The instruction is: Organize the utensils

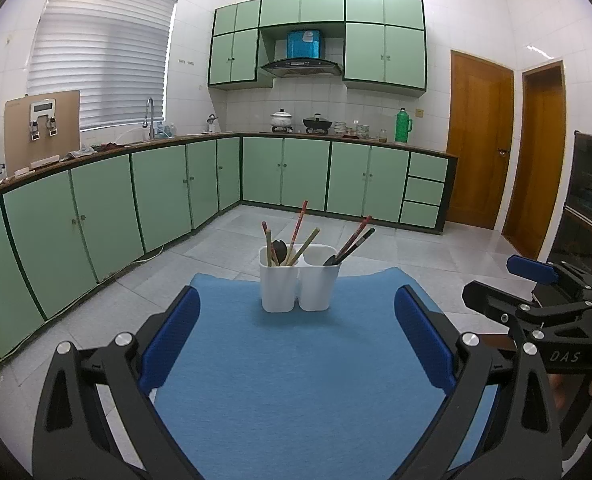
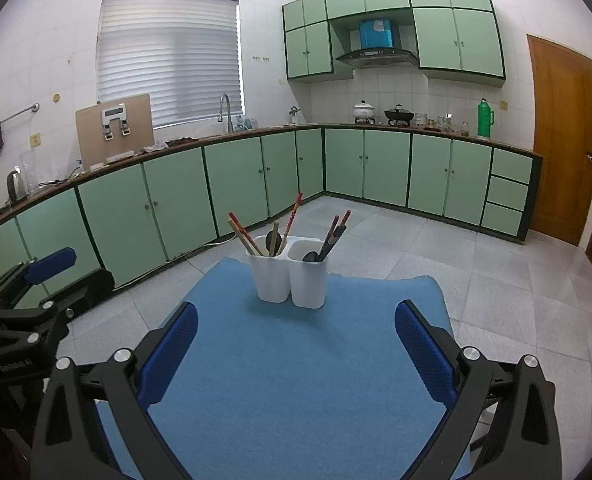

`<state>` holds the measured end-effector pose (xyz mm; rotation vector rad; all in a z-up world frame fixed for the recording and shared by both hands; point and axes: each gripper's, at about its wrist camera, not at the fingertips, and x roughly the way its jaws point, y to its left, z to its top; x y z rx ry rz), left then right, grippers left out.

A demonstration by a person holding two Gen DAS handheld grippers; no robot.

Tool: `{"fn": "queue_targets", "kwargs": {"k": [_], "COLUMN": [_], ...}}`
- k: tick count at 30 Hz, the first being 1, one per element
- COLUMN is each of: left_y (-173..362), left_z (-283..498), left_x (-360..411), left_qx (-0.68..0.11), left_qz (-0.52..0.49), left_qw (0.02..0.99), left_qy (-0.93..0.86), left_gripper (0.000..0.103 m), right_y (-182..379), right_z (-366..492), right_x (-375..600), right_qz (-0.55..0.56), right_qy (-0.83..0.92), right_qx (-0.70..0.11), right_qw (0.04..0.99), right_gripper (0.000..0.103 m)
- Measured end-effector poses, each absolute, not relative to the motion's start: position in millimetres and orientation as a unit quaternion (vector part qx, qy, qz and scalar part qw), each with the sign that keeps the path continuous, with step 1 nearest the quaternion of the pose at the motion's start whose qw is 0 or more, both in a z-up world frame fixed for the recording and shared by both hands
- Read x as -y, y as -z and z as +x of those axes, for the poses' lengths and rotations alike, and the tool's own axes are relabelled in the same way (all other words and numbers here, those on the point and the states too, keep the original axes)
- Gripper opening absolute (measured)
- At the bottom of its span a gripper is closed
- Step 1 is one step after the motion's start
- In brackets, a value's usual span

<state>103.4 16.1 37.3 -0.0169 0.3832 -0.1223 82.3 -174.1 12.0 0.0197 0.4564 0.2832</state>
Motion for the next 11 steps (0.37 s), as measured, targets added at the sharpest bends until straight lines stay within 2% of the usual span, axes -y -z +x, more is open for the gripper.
{"fn": "queue_targets", "kwargs": {"k": [11], "left_y": [-38.6], "left_z": [104.9], "left_x": [-16.6], "left_qx": [-0.194], "left_qz": [-0.010], "left_qw": [0.979], "left_qy": [0.059], "left_gripper": [0.095], "right_y": [-11.4], "right_z": [82.0], "right_x": [172.6], "right_qz": [0.009], "right_qy": [-0.139], "right_qx": [-0.226], "right_qw": [0.964], "right_gripper": [0.097]}}
